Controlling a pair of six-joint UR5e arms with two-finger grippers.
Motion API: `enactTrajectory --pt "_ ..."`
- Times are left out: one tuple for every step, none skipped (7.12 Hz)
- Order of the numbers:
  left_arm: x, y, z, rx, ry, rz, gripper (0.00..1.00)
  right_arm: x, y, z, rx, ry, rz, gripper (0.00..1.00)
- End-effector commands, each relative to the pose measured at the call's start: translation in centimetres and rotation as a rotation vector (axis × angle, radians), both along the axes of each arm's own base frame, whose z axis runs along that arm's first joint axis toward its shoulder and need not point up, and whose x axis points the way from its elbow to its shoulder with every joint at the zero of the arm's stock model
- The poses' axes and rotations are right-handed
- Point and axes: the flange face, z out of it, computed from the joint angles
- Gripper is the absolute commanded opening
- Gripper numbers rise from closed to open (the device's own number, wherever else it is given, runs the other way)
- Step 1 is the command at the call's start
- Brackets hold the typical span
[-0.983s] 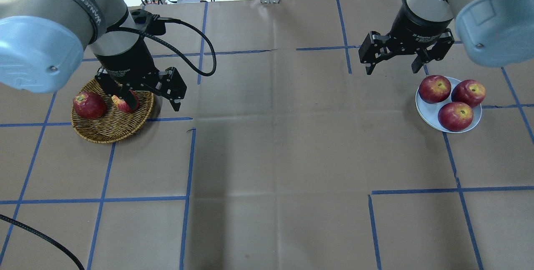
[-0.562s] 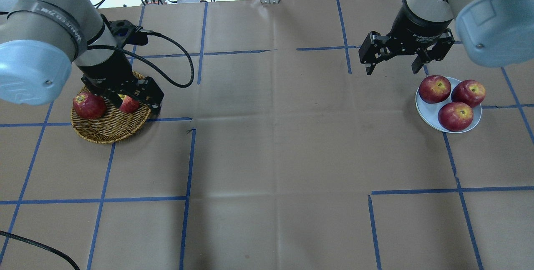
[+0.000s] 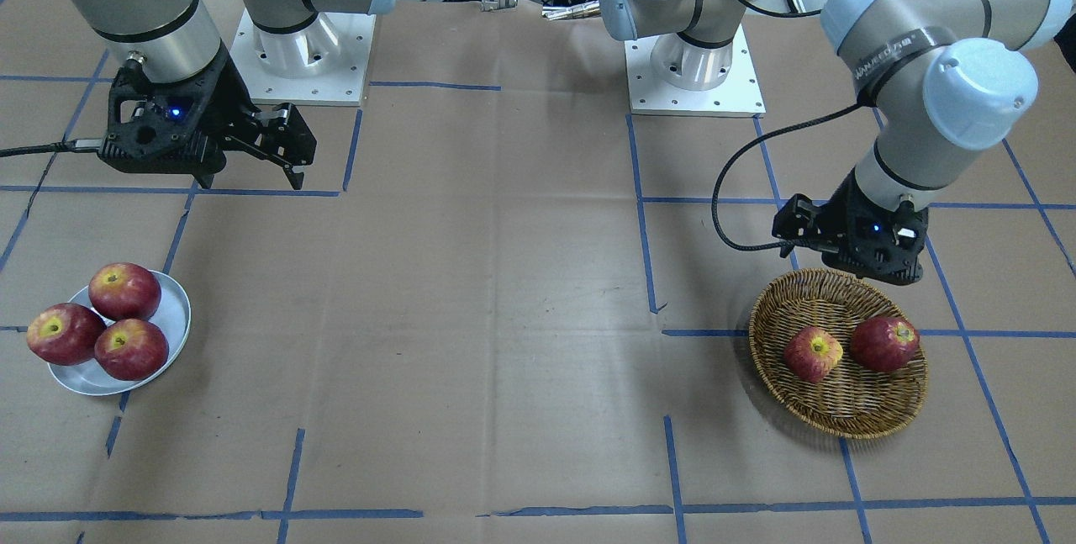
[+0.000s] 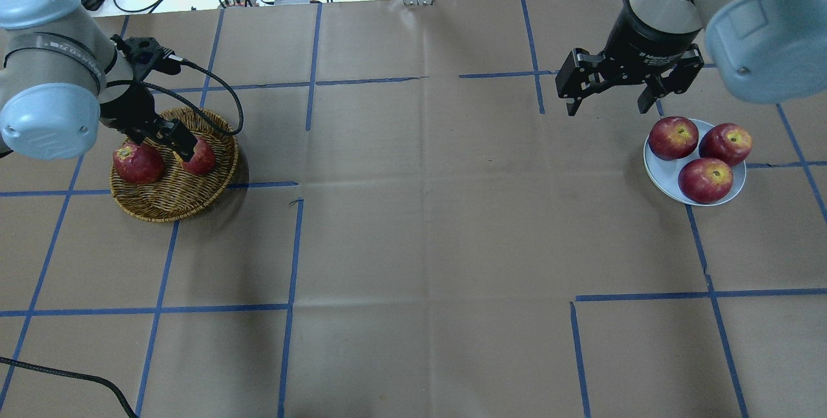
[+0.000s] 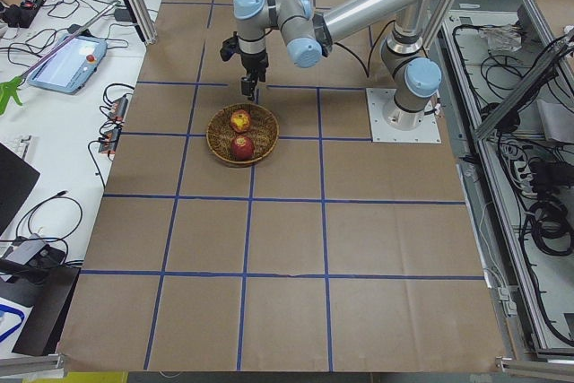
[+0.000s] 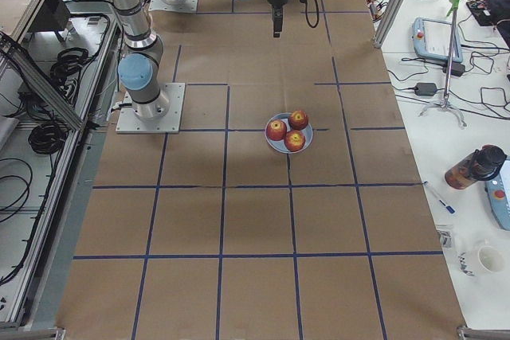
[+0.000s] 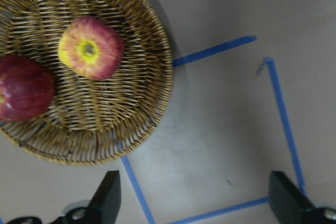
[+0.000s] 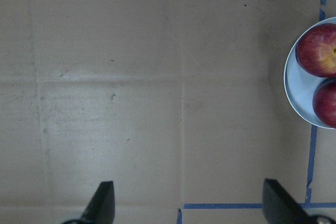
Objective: Transfer apple from basket to plate
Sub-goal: 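Lower the left gripper onto the yellow-red apple in the basket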
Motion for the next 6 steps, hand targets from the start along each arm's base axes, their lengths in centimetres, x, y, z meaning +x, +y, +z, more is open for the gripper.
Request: enactTrajectory --pt "1.7 -4.8 -4.2 0.0 -0.002 -0.01 0.99 0.0 0.0 0.1 -0.002 -0.001 0.0 1.0" --pt "2.1 -6.8 -5.0 -0.002 -0.001 -0.013 0.99 0.0 0.0 0.0 -0.001 -0.001 0.0 1.0" --pt "2.1 -7.5 -6.4 0.008 0.034 -0.012 0.99 0.0 0.0 0.1 -0.002 -0.002 0.0 1.0" --pt "1.9 -7.4 -8.3 0.033 0.06 -0.012 0.99 0.0 0.0 0.1 -0.002 -0.002 0.0 1.0" --pt "1.9 -7.1 -9.5 0.051 0.065 -0.01 0.99 0.0 0.0 0.0 -0.001 -0.002 0.0 1.0" --pt "2.0 -7.1 -10.5 0.069 0.063 -0.006 0.99 0.0 0.0 0.0 -0.001 -0.002 0.0 1.0"
